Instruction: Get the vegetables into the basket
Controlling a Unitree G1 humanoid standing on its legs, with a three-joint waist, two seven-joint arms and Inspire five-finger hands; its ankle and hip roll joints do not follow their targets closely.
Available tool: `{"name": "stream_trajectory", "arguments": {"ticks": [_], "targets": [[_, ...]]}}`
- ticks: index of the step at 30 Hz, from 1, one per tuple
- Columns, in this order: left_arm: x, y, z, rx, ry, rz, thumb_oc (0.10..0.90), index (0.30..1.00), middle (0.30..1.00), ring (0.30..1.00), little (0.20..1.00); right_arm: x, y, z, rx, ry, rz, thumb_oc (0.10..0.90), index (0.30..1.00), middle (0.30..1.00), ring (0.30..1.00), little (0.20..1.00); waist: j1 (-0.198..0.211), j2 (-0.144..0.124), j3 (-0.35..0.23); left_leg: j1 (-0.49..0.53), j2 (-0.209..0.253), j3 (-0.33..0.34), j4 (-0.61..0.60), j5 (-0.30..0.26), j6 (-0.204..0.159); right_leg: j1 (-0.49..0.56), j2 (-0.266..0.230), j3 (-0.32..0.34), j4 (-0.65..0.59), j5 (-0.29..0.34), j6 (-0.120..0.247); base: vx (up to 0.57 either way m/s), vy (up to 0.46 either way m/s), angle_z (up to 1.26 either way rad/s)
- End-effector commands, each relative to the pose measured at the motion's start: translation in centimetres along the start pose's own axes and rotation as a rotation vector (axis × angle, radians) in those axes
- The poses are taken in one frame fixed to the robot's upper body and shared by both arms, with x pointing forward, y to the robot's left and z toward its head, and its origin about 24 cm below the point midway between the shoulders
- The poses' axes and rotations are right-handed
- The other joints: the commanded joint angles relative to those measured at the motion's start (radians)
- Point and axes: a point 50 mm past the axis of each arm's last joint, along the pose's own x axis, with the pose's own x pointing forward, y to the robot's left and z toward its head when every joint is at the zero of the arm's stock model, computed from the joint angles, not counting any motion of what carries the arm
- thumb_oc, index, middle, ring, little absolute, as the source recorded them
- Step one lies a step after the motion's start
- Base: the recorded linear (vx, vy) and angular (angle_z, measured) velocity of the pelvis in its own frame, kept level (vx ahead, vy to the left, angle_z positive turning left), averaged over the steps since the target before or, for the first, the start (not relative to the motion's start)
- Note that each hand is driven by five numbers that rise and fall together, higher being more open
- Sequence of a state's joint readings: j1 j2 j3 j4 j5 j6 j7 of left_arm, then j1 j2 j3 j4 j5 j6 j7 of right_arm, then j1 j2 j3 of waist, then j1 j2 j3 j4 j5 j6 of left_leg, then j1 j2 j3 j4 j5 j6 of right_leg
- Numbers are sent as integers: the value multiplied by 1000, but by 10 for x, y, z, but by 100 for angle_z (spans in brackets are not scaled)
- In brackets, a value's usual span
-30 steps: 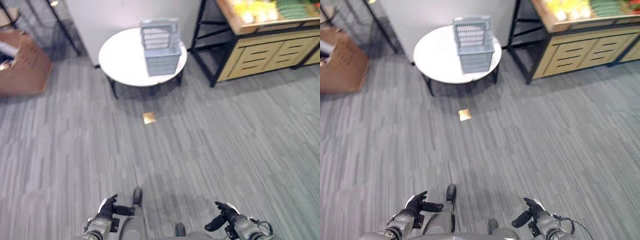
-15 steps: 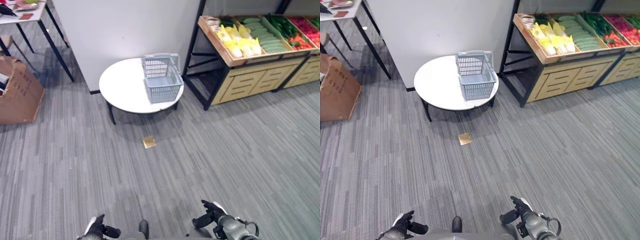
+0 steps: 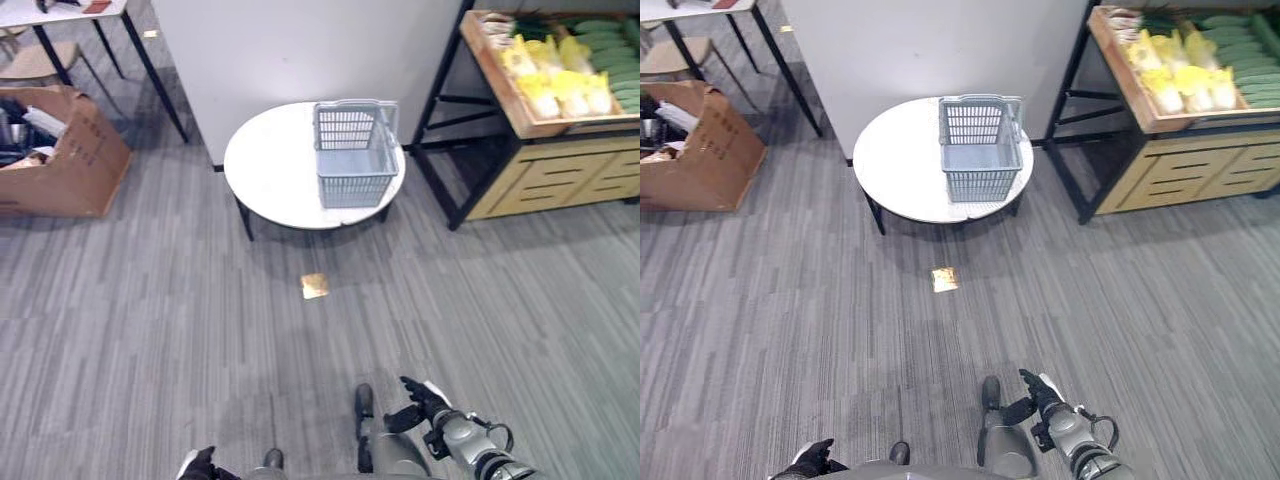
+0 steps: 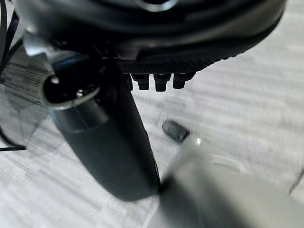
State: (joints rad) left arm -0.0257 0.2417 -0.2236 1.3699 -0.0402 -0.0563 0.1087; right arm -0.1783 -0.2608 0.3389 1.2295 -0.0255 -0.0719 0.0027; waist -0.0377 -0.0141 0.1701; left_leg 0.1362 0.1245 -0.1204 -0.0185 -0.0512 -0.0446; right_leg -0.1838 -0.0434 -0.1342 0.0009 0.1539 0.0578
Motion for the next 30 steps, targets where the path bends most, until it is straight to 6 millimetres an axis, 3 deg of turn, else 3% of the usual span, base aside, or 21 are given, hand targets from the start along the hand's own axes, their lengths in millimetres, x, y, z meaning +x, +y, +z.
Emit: {"name": "stream_trajectory", "arguments": {"ticks": [1, 2, 3, 4, 6, 8, 9, 10, 12, 15, 16, 21, 22, 23, 24, 25, 30], "targets": [[0, -10, 12, -17, -38, -39, 900, 1000, 1000, 1000, 1000, -8, -11, -33, -67, 89, -14, 900, 1000, 1000, 1000, 1000, -14, -11, -4, 5, -63, -18, 154, -23, -24, -53, -48, 19, 53, 20, 62, 205, -167, 10], [0, -10, 12, -16, -40, -41, 900, 1000, 1000, 1000, 1000, -8, -14, -33, -65, 87, -21, 900, 1000, 1000, 1000, 1000, -11, -6, -2, -10, -64, -24, 192, 8, -36, -41, -41, 14, 54, 7, 52, 258, -215, 7], [1, -11, 18, -10, -55, -43, 900, 1000, 1000, 1000, 1000, -8, -21, -32, -67, 85, -40, 900, 1000, 1000, 1000, 1000, -6, -3, 8, -56, -65, -36, 287, 80, -55, -19, -33, 9, 55, -15, 31, 167, -143, -2], [1, -11, 18, -10, -56, -43, 900, 1000, 1000, 1000, 1000, -8, -21, -32, -66, 85, -40, 900, 1000, 1000, 1000, 1000, -7, -2, 8, -58, -65, -37, 289, 79, -55, -19, -33, 8, 55, -15, 31, 184, -167, -7], [2, -7, 24, -11, -72, -29, 900, 1000, 1000, 1000, 1000, -10, -29, -37, -58, 104, -66, 900, 1000, 1000, 1000, 1000, 6, -12, 29, -139, -77, -45, 438, 156, -70, 21, -32, 7, 63, -58, -3, 200, -154, -13], [2, -5, 28, -1, -83, -20, 900, 1000, 1000, 1000, 1000, -12, -34, -43, -33, 127, -89, 900, 1000, 1000, 1000, 1000, 7, -15, 37, -189, -58, 6, 449, 175, -59, 53, -41, -8, 63, -83, -11, 173, -98, 14], [2, -4, 31, 3, -91, -16, 900, 1000, 1000, 1000, 1000, -13, -35, -45, -23, 137, -96, 900, 1000, 1000, 1000, 1000, 10, -17, 40, -220, -56, 23, 436, 169, -53, 68, -47, -13, 60, -91, -12, 226, -54, 21], [2, -2, 33, 8, -103, -7, 900, 1000, 1000, 1000, 1000, -14, -37, -48, -21, 151, -105, 900, 1000, 1000, 1000, 1000, 27, -20, 41, -288, -58, 55, 361, 122, -42, 102, -56, -17, 44, -108, -2, 293, -23, 16], [2, -1, 32, -2, -102, -1, 900, 1000, 1000, 1000, 1000, -14, -37, -48, -34, 151, -106, 900, 1000, 1000, 1000, 1000, 43, -15, 37, -327, -63, 60, 246, 91, -38, 126, -57, -14, 27, -122, 7, 290, 62, 44], [2, -3, 29, -13, -100, 0, 900, 1000, 1000, 1000, 1000, -13, -35, -45, -67, 135, -102, 900, 1000, 1000, 1000, 1000, 77, 12, 28, -393, -22, 15, 13, 222, -61, 187, -37, 19, -7, -154, 15, 313, 158, -5], [2, -3, 28, -11, -97, -1, 900, 1000, 1000, 1000, 1000, -12, -35, -42, -70, 124, -97, 900, 1000, 1000, 1000, 1000, 87, 14, 24, -405, -15, 14, -38, 242, -72, 213, -36, 37, -15, -164, 18, 360, 192, -21], [1, -2, 14, -5, -48, -4, 900, 1000, 1000, 1000, 1000, -11, -28, -41, -61, 120, -75, 900, 1000, 1000, 1000, 1000, 101, 12, -7, -384, 9, 74, -54, 278, -82, 281, -48, 78, -15, -192, 35, 357, 264, -56], [1, 0, 8, 13, -30, -1, 900, 1000, 1000, 1000, 1000, -11, -16, -47, -56, 140, -43, 900, 1000, 1000, 1000, 1000, 103, -10, -41, -348, -12, 106, -53, 255, -52, 288, -93, 97, 19, -185, 66, 407, 432, -40], [1, 1, 7, 10, -29, 3, 900, 1000, 1000, 1000, 1000, -12, -11, -48, -60, 144, -28, 900, 1000, 1000, 1000, 1000, 103, -19, -49, -329, -25, 118, -54, 240, -40, 282, -108, 107, 34, -171, 78, 524, 616, -35], [1, 5, 9, 27, -35, 7, 900, 1000, 1000, 1000, 1000, -11, -5, -48, -62, 147, -8, 900, 1000, 1000, 1000, 1000, 97, -37, -57, -309, -49, 143, -44, 214, -19, 268, -133, 121, 66, -119, 96, 202, 281, -34], [1, 5, 9, 27, -35, 7, 900, 1000, 1000, 1000, 1000, -11, -5, -48, -62, 147, -7, 900, 1000, 1000, 1000, 1000, 98, -37, -56, -308, -50, 144, -44, 214, -19, 268, -134, 122, 66, -119, 97, 181, 298, -40], [2, 15, 17, 49, -64, 30, 900, 1000, 1000, 1000, 1000, -10, 4, -43, -58, 131, 10, 900, 1000, 1000, 1000, 1000, 93, -70, -54, -278, -110, 170, -9, 145, 32, 226, -191, 144, 155, 43, 128, 110, 245, -2]]}}
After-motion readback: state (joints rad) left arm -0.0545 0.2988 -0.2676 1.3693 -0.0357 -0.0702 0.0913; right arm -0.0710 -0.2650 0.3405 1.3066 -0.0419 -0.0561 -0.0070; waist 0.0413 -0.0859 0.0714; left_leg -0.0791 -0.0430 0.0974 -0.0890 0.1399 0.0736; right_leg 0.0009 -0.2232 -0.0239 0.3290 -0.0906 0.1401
